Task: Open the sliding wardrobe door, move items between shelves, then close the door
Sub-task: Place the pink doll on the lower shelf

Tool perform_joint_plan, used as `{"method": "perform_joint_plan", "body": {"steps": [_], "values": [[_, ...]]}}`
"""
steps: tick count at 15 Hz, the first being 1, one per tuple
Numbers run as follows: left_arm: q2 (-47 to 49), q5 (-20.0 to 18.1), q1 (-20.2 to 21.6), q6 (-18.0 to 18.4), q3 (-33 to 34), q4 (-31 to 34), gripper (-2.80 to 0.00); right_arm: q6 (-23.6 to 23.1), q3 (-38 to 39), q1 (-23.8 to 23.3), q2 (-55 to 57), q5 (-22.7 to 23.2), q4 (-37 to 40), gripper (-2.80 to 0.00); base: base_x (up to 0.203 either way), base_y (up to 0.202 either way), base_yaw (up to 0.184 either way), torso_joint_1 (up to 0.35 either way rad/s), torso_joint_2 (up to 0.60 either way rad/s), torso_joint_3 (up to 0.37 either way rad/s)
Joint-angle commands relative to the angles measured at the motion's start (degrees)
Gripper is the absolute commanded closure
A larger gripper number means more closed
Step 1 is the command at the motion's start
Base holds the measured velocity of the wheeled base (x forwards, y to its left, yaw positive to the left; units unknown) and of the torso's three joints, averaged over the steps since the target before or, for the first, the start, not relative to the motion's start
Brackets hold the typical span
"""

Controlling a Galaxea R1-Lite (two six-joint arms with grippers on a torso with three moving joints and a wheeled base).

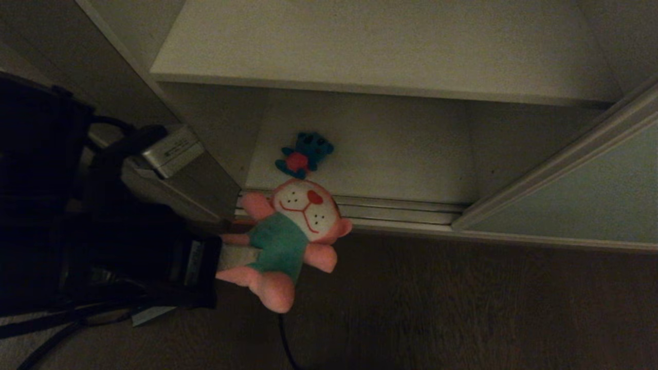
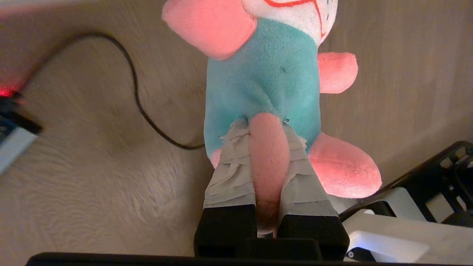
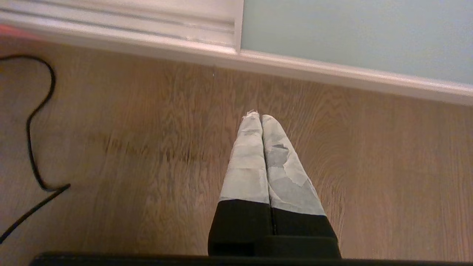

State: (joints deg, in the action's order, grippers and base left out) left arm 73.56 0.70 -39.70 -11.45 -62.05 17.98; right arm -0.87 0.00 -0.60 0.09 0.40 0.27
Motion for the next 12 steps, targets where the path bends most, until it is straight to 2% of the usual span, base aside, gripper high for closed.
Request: {"method": "perform_joint_plan", "body": {"steps": [1,5,9,12], "values": [[5.45,-0.04,-1.43,-0.25,-0.21,-0.65,0.0,0.0,0.18,0.0,-0.01,0.04,0.0,0.0,0.0,0.0,0.0,0.006,0.0,-0.185],[13.81,0.03,-1.86,-3.33,-1.24,-6.0,0.0,0.0,0.26,0.07,-0.01,0.04,0.0,0.0,0.0,0.0,0.0,0.004,0.0,-0.052],[21.26,0.52,-1.85,-10.5,-4.41,-7.95,0.0,0.0,0.18,0.01,-0.01,0.04,0.0,0.0,0.0,0.0,0.0,0.001,0.0,-0.053],[24.14,2.56,-1.79,-10.64,-6.25,-9.18,0.0,0.0,0.19,-0.02,-0.01,0.04,0.0,0.0,0.0,0.0,0.0,0.002,0.0,-0.175]]}}
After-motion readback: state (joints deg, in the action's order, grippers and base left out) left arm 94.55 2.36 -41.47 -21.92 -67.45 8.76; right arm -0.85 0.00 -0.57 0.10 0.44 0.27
